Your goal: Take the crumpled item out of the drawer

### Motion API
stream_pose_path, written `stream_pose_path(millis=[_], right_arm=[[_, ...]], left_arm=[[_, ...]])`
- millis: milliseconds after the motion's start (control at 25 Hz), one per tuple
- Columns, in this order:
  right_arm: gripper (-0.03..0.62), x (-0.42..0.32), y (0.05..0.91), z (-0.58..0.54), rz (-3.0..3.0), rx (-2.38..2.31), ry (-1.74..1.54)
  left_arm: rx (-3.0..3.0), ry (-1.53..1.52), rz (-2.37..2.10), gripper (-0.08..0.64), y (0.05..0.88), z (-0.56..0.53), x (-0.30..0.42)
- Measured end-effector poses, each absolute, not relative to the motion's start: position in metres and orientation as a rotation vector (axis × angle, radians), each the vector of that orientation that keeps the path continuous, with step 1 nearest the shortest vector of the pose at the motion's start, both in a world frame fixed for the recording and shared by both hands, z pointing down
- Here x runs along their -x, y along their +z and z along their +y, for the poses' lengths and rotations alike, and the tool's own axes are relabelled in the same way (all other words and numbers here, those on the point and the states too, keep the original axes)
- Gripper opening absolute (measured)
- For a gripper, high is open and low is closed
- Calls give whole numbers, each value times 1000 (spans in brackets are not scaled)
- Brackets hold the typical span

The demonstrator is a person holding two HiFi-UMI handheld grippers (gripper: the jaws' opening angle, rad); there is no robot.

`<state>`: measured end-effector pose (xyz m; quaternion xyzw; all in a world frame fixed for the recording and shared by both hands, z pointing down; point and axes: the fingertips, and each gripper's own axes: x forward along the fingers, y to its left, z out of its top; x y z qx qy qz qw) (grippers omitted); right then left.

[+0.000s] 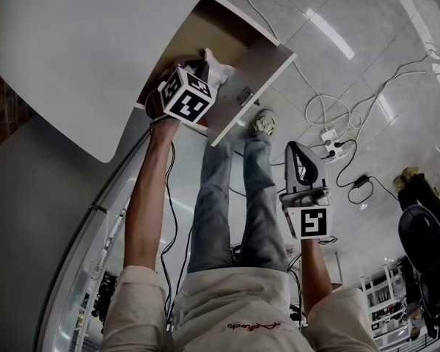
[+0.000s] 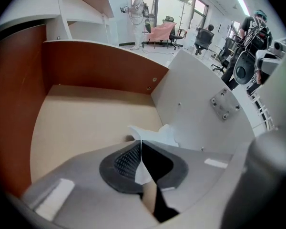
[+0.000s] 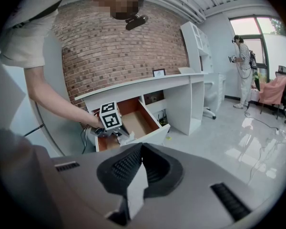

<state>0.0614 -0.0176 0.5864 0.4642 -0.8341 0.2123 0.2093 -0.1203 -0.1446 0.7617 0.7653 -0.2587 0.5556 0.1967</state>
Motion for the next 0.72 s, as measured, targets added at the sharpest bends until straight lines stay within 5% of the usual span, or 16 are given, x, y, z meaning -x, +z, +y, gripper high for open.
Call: stream_pose_path(millis=[720], right_arm=[[12, -59, 585, -13, -2312, -1294, 592]], left_arm=[[-2307, 1303, -980, 11, 691, -136, 112]])
